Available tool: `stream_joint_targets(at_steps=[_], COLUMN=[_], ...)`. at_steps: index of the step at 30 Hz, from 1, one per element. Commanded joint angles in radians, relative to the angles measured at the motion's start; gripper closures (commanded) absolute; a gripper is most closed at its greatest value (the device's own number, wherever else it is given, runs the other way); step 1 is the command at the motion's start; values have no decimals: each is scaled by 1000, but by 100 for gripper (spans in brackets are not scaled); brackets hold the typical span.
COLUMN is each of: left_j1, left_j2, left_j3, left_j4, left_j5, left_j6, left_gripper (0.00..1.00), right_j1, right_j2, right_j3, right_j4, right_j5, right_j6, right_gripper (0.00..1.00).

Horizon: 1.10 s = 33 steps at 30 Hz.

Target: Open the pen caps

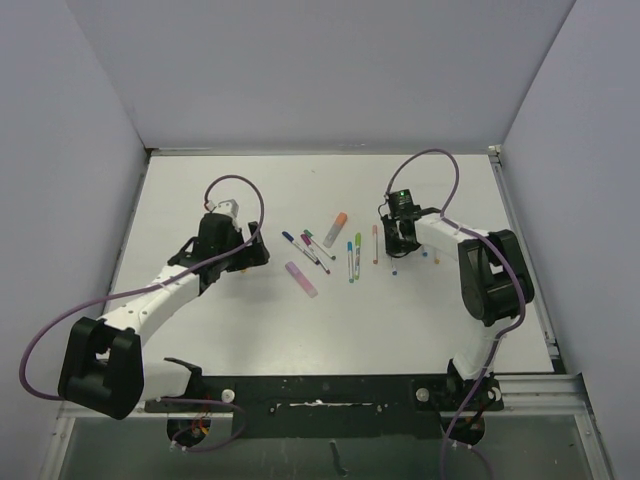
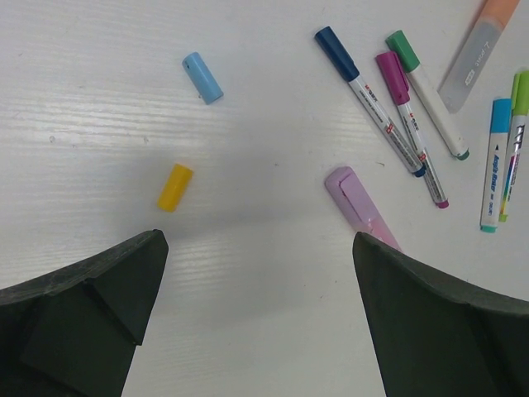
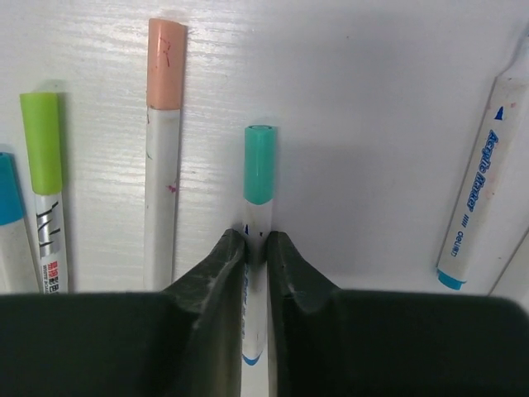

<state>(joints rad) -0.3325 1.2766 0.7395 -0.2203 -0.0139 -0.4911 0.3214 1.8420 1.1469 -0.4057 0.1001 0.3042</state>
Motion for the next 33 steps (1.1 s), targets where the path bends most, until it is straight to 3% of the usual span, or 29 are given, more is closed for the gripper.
stream_joint_targets(at_steps=[1,7,11,16,24,33], left_j1=[-17,-89,-157,-208,-246,-268], left_j2=[-48,-33,-5,34,74,77], left_j3=[27,41,73,86,99,54], left_j4=[53,70,103,163,240,337], left_j5=[4,-19,-39,-36,-29,-31], left_j6=[-14,-54,-87,-126,-169,-243], left_gripper=[2,2,2,2,2,3], right_j1=[-5,27,124,248,391,493], right_j2=[11,-113,-253,-359,-372,-356], right_j3=[-11,-21,-65,-136,-188,-235], right_j4=[-35,20,101,225,361,505], right_j5=[-17,37,63,-15,-155,-171], right_j6=[7,-48,-122,-138,-107,-78], right_gripper=[98,100,100,100,100,100])
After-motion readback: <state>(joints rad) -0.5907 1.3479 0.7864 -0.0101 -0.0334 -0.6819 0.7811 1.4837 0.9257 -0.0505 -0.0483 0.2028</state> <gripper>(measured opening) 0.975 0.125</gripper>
